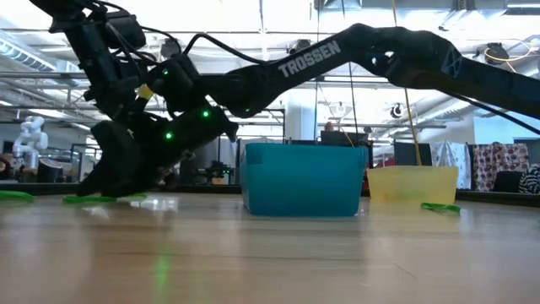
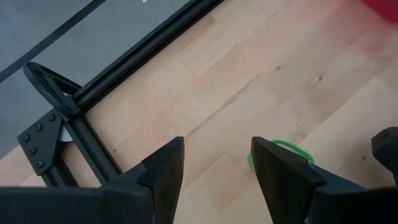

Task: Sort rubber bands into baskets
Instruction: Put the green rubber band into the yellow bin

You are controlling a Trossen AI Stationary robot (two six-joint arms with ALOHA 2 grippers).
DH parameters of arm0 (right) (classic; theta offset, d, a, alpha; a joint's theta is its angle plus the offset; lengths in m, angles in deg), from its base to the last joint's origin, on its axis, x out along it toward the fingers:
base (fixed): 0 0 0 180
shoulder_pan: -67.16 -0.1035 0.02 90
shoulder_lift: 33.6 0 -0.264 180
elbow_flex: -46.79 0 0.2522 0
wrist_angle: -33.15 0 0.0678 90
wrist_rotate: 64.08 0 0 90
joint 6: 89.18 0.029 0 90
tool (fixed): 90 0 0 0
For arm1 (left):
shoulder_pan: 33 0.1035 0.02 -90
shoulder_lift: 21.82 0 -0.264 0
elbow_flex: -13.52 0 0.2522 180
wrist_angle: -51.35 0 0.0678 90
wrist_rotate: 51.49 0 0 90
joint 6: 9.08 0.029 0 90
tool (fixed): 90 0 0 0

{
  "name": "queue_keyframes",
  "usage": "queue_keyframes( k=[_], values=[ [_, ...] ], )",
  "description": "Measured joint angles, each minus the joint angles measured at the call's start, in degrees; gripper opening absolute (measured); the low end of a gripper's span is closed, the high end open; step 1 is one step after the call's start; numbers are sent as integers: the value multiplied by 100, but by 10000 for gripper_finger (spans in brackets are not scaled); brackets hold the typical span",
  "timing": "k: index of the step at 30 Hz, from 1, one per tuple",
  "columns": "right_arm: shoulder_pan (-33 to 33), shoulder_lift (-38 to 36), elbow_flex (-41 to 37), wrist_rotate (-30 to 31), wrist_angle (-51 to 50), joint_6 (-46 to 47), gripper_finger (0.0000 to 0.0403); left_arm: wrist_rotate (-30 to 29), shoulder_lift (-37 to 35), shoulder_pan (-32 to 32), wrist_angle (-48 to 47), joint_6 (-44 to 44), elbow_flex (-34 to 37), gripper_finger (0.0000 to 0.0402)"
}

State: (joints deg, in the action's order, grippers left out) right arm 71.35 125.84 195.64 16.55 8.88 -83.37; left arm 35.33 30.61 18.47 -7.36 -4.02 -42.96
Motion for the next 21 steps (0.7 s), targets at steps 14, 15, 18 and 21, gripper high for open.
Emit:
queue_keyframes(
  k=[14, 15, 18, 21],
  values=[
    [-99, -216, 5, 392, -1107, -395, 84, 0, 2, -1, -4, 20, 0, 196],
    [-96, -251, -1, 389, -1170, -490, 66, -2, 2, -7, -4, 20, 0, 196],
    [-70, -375, -23, 364, -1233, -687, 15, -2, 3, -13, 22, 20, 0, 196],
    [13, -511, -36, 328, -1194, -709, 9, -3, 4, -22, 66, 24, 1, 196]
  ],
)
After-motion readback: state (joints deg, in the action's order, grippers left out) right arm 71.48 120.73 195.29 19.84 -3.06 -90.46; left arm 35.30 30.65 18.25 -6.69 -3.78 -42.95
